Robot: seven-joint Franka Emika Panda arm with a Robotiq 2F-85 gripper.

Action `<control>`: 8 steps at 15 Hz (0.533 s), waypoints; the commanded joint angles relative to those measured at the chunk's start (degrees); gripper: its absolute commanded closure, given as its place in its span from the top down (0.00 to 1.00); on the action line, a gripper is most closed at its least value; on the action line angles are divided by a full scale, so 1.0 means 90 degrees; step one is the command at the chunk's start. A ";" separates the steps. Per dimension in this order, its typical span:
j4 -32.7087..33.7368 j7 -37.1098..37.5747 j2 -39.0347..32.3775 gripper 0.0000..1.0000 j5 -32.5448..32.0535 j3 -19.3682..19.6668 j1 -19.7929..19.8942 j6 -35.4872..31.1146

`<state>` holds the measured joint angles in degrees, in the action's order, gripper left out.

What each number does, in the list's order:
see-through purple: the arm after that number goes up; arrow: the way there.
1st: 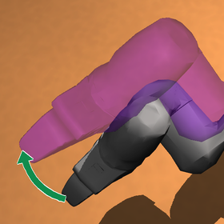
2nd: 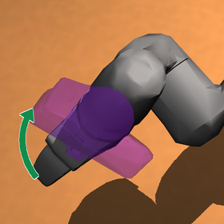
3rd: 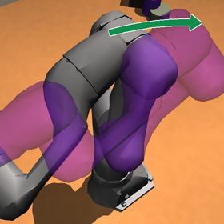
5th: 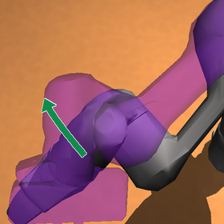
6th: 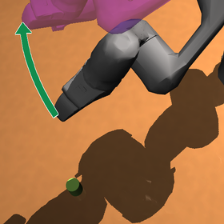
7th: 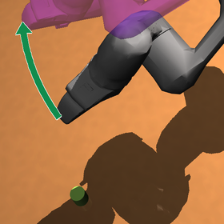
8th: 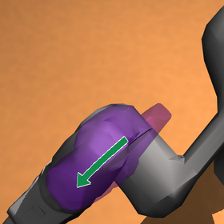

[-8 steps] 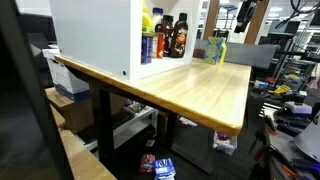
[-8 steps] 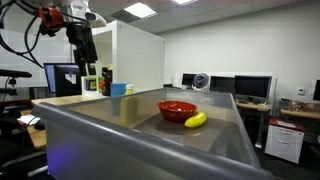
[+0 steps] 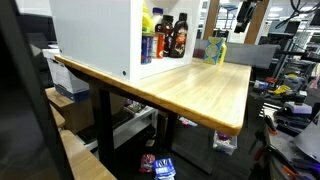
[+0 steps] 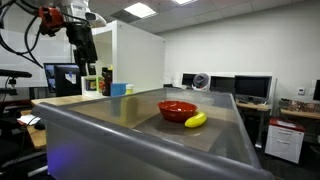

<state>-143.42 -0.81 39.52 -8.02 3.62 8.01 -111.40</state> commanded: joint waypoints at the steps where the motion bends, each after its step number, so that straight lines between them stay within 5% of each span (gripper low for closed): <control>1: -0.0004 -0.0014 0.0014 1.00 0.0035 0.0092 -0.0084 -0.0069; 8: 0.0085 0.0000 -0.0238 1.00 0.0017 0.0125 -0.0101 -0.0827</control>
<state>-143.38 -0.81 39.34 -8.00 4.42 7.83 -115.43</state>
